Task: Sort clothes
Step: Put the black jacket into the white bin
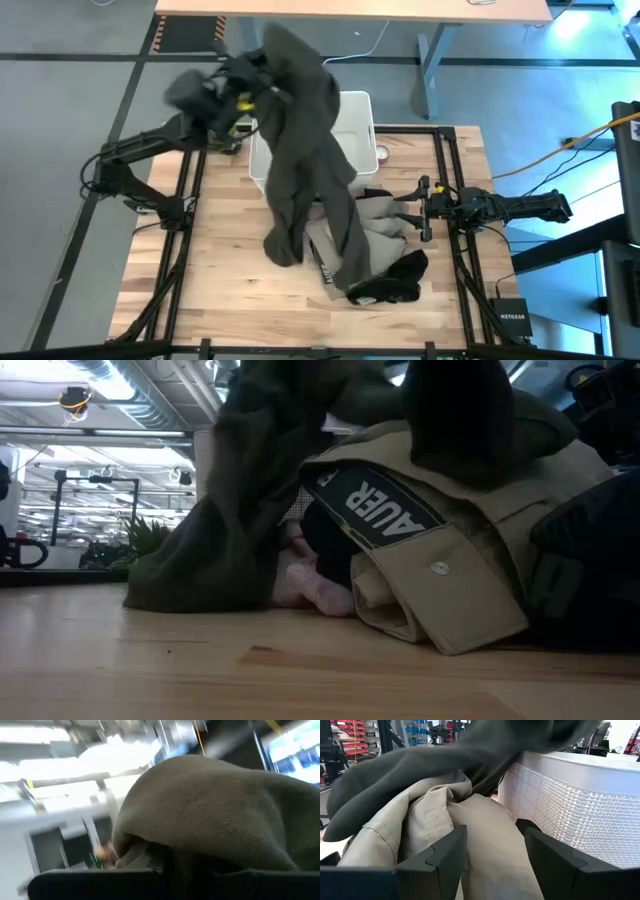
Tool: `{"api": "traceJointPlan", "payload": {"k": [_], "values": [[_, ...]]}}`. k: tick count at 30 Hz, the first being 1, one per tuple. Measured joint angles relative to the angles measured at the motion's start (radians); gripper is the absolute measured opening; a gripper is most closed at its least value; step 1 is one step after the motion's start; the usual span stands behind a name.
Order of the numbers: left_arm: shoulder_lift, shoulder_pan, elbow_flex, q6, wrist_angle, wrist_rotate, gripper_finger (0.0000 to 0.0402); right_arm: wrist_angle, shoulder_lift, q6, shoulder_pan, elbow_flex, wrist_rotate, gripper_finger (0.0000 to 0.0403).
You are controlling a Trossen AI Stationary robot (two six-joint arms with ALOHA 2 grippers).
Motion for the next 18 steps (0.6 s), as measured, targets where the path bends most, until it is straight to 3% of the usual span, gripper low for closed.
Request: {"api": "traceJointPlan", "payload": {"k": [7, 10, 18], "values": [[0.066, 0.143, -0.008, -0.299, -0.482, 0.021, 0.0035, 0.0, 0.0, 0.0, 0.0, 0.0, 0.0, 0.0218], [0.082, 0.195, -0.007, -0.387, -0.649, 0.102, 0.0036, 0.0, 0.0, 0.0, 0.0, 0.0, 0.0, 0.0218], [0.134, 0.293, -0.007, -0.47, -0.84, 0.317, 0.0052, 0.0, 0.0, 0.0, 0.0, 0.0, 0.0, 0.0218]]}}
